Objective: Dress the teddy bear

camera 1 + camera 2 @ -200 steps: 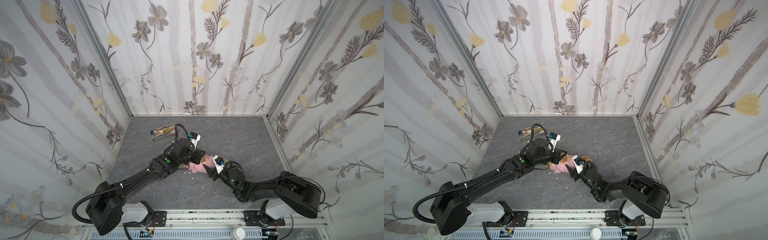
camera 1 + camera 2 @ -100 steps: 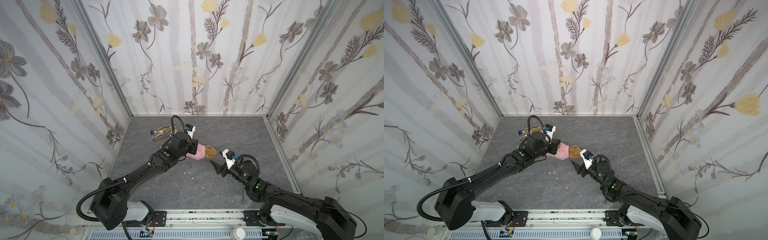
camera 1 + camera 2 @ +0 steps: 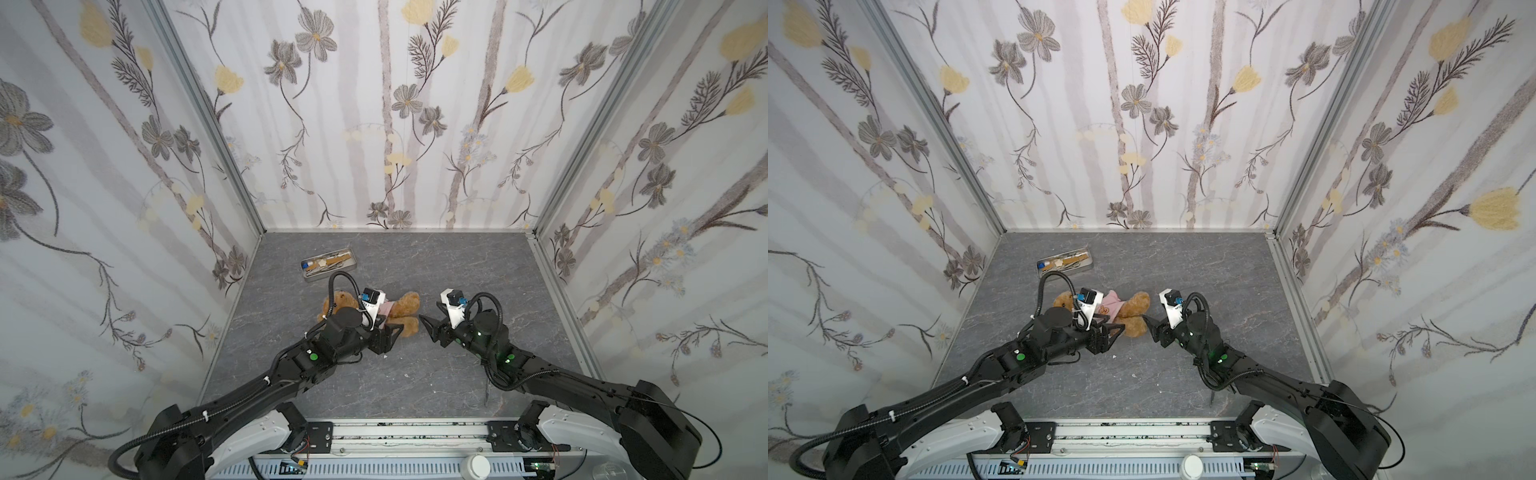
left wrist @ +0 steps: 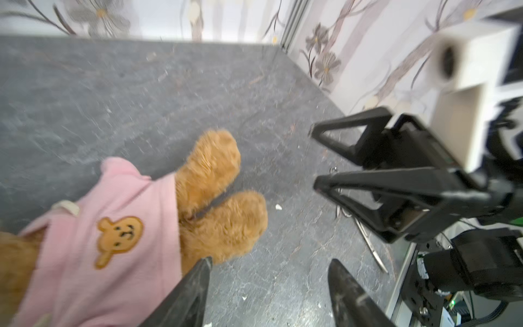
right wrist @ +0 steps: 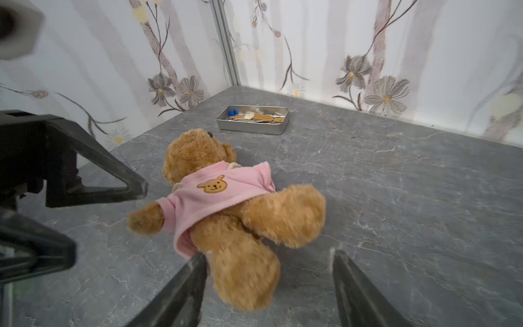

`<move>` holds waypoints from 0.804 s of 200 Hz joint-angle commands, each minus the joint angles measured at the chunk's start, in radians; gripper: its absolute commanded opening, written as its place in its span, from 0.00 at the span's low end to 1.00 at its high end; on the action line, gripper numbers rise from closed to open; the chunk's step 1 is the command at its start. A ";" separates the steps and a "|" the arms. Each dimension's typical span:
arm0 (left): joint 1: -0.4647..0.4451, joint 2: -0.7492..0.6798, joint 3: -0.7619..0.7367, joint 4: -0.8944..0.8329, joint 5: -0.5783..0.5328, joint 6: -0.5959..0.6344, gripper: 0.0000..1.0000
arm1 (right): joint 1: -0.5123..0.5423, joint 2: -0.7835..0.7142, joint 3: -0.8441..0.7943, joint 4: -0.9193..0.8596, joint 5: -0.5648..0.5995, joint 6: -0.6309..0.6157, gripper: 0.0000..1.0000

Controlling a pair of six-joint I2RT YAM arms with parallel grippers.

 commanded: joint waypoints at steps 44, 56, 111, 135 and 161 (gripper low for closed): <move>0.359 0.015 0.072 -0.070 -0.262 -0.054 0.83 | 0.085 0.368 0.304 -0.024 -0.132 0.140 0.57; 0.436 0.069 0.093 -0.076 -0.263 -0.054 0.86 | 0.089 0.434 0.362 -0.015 -0.158 0.170 0.53; 0.557 0.345 0.174 -0.071 -0.120 -0.075 1.00 | 0.137 0.608 0.388 -0.031 -0.166 0.207 0.36; 0.551 0.420 0.177 -0.066 -0.107 -0.093 1.00 | 0.150 0.620 0.333 0.000 -0.175 0.223 0.31; 0.538 0.490 0.151 -0.033 -0.079 -0.151 1.00 | 0.169 0.630 0.279 0.026 -0.182 0.233 0.28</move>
